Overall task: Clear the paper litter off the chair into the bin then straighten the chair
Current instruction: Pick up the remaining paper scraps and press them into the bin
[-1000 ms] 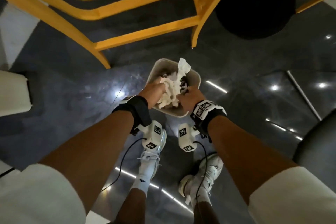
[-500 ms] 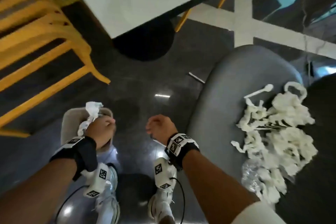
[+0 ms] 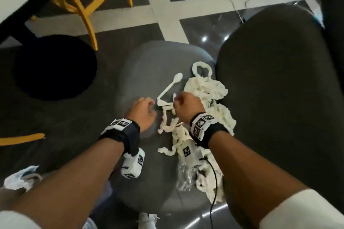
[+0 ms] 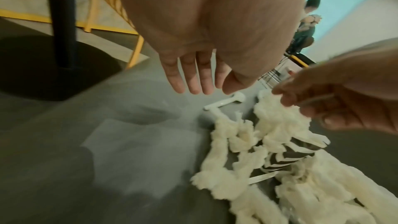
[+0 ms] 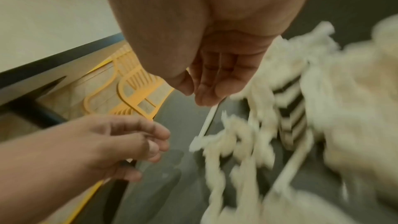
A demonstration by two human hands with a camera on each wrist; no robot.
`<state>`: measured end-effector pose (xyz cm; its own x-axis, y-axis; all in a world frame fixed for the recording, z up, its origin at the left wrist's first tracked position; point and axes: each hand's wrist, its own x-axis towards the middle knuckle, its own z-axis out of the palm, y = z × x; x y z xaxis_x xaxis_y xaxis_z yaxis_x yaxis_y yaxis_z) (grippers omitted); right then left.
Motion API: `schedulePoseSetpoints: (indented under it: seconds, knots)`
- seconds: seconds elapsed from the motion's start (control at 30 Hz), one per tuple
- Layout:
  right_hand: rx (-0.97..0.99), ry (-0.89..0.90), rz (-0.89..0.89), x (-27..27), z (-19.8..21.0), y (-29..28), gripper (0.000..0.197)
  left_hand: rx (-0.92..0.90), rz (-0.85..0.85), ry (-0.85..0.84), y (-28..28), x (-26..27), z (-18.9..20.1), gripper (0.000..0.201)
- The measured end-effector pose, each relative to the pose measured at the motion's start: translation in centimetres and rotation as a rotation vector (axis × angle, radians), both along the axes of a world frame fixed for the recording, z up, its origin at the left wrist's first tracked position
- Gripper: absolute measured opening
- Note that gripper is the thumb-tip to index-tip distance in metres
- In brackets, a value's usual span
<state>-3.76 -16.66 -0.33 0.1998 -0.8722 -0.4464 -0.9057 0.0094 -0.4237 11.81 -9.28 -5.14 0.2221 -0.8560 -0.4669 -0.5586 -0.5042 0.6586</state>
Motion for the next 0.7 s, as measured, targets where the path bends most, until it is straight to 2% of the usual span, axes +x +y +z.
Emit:
schedulePoseSetpoints:
  seconds: [0.1, 0.17, 0.27, 0.37, 0.43, 0.5, 0.57, 0.7]
  knots:
    - [-0.139, 0.099, 0.112, -2.0, 1.1, -5.4, 0.022, -0.001, -0.099, -0.066, -4.8, -3.6, -0.3, 0.036]
    - [-0.147, 0.181, 0.127, -3.3, 0.5, -8.6, 0.028, -0.018, -0.175, -0.127, -6.9, -5.2, -0.9, 0.047]
    - [-0.098, 0.323, 0.168, -5.3, -1.7, -11.3, 0.058, 0.009, -0.323, -0.266, -8.2, -6.3, -2.3, 0.061]
    - [-0.057, 0.367, 0.178, -6.1, -4.0, -12.1, 0.078, 0.034, -0.414, -0.363, -7.7, -6.3, -4.2, 0.049]
    - [-0.055, 0.395, 0.193, -6.0, -5.0, -11.9, 0.069, -0.039, -0.424, -0.420, -6.9, -5.6, -5.5, 0.036]
    - [-0.116, 0.405, 0.216, -5.8, -5.6, -11.6, 0.045, -0.075, -0.405, -0.418, -6.1, -4.5, -6.4, 0.027]
    - [-0.156, 0.377, 0.215, -5.5, -5.5, -11.5, 0.029, -0.080, -0.356, -0.390, -5.6, -3.4, -6.9, 0.022]
    - [-0.222, 0.350, 0.260, -4.0, -4.2, -11.9, 0.039, -0.092, -0.122, -0.201, -4.4, -1.9, -6.7, 0.029]
